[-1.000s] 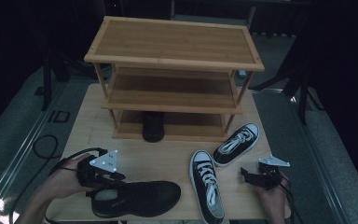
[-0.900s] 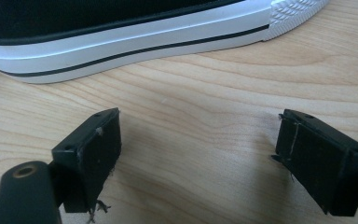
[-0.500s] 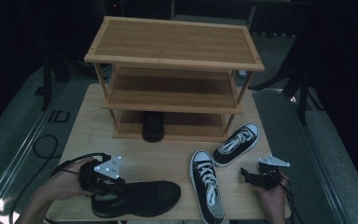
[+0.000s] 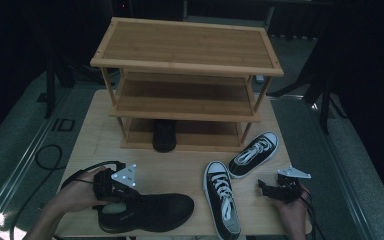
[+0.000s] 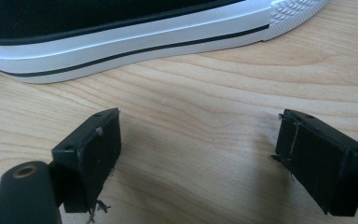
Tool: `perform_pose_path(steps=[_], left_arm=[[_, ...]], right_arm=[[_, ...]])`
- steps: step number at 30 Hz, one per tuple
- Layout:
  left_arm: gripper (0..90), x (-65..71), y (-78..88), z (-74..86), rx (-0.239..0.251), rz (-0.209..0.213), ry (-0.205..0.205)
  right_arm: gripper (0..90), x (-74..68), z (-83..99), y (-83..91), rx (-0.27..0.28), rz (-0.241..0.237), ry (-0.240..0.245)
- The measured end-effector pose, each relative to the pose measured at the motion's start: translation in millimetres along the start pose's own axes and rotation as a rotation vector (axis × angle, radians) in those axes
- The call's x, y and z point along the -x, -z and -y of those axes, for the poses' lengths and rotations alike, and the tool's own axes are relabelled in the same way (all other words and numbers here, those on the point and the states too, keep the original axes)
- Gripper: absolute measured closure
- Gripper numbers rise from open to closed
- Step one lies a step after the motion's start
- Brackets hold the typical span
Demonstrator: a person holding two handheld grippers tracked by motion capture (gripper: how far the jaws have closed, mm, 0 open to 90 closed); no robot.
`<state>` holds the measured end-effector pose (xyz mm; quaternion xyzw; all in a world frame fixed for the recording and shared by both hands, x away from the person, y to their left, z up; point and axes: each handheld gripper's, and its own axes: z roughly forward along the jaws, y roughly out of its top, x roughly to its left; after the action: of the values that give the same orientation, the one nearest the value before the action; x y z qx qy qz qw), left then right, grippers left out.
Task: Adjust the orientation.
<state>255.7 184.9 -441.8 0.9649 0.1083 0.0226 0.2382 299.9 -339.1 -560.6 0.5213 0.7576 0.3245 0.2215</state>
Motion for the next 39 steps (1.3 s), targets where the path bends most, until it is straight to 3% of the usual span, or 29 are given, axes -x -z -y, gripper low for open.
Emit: perform_pose_path(steps=[3,7,8,20,21,23,24,28,33,35,39], left_arm=[[86.0,-4.2,-0.1,-0.8,0.018,-0.052,0.033],[86.0,-10.6,-2.9,-3.5,0.022,-0.090,0.068],[86.0,-16.2,-4.2,-6.5,0.024,-0.120,0.093],[85.9,-37.1,-10.0,-24.6,0.041,-0.197,0.211],[85.9,-39.7,-11.5,-27.6,0.064,-0.215,0.243],[85.9,-41.4,-12.1,-29.1,0.073,-0.222,0.257],[85.9,-45.1,-13.3,-32.1,0.089,-0.245,0.287],[86.0,-49.9,-14.0,-36.3,0.122,-0.257,0.320],[86.0,-56.3,-21.6,-38.8,0.089,-0.253,0.328],[85.4,-57.8,-23.1,-35.5,0.080,-0.239,0.327],[82.5,-58.7,-18.7,-29.0,0.110,-0.204,0.329]], right_arm=[[13.9,0.0,0.0,0.0,0.000,0.000,-0.001],[13.9,0.0,0.0,0.0,0.000,0.000,-0.001],[13.9,0.0,0.0,0.0,0.000,0.000,0.000],[13.9,0.0,0.0,0.0,0.000,0.000,0.000],[13.9,0.0,0.0,0.0,0.000,0.000,-0.001],[13.9,0.0,0.0,0.0,0.000,0.000,0.000],[13.9,0.0,0.0,0.0,0.000,-0.001,0.000],[13.9,0.0,0.0,0.0,0.000,0.000,-0.001],[13.9,0.0,0.0,0.0,0.000,-0.001,-0.001],[13.9,0.0,0.0,0.0,0.000,0.000,-0.001],[13.9,0.1,0.0,0.0,0.000,0.000,0.000]])
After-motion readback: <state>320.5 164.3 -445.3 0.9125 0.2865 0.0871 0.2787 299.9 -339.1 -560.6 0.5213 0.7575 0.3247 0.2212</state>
